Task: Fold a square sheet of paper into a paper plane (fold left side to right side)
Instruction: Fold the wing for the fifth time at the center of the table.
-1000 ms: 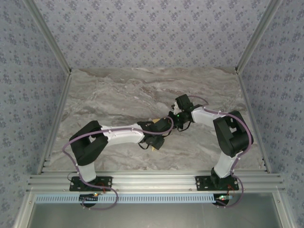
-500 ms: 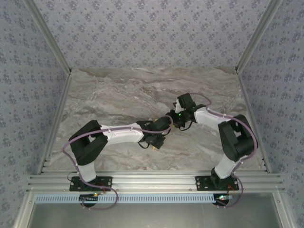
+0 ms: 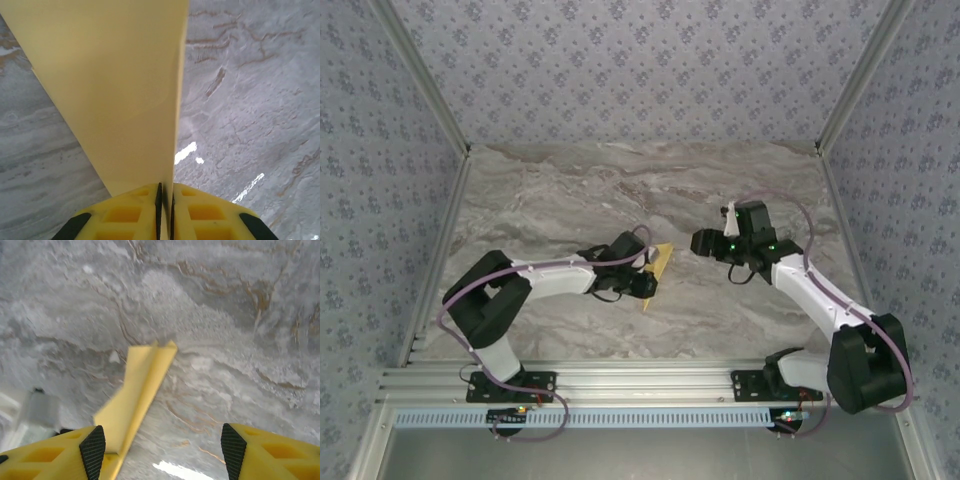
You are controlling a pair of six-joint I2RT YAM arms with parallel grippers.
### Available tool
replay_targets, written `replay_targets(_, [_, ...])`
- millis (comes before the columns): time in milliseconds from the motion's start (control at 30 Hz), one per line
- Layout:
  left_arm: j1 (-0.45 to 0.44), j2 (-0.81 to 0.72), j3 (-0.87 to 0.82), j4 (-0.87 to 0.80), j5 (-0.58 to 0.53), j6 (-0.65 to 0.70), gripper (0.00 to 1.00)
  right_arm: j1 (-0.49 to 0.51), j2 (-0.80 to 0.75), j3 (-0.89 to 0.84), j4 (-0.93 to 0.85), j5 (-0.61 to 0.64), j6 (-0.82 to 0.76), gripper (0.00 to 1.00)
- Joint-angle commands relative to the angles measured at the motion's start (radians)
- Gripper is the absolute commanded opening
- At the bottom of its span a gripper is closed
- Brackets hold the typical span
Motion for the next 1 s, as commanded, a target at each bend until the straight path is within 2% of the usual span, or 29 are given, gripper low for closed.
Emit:
replay_targets(0, [0.042, -0.026, -0.057, 0.217, 0.150, -0.120, 0.13, 0.025, -0.010, -0.058, 0.045, -0.021, -0.019, 0.66])
replay_targets(233, [0.089, 0.008, -0.140, 0.428, 0.241, -0.261, 0.11, 0.130, 0.077, -0.088, 0.187, -0.031, 0.025, 0.66])
replay_targets(433, [0.089, 0.048, -0.159, 0.506, 0.267, -0.318, 0.10, 0.172, 0.168, -0.082, 0.293, -0.063, 0.078, 0.62])
replay_targets(700, [0.090, 0.101, -0.136, 0.503, 0.285, -0.331, 0.09, 0.180, 0.196, -0.083, 0.286, -0.034, 0.088, 0.60])
replay_targets(967, [0.089, 0.145, -0.112, 0.513, 0.313, -0.338, 0.09, 0.138, 0.197, -0.104, 0.297, -0.059, 0.108, 0.61])
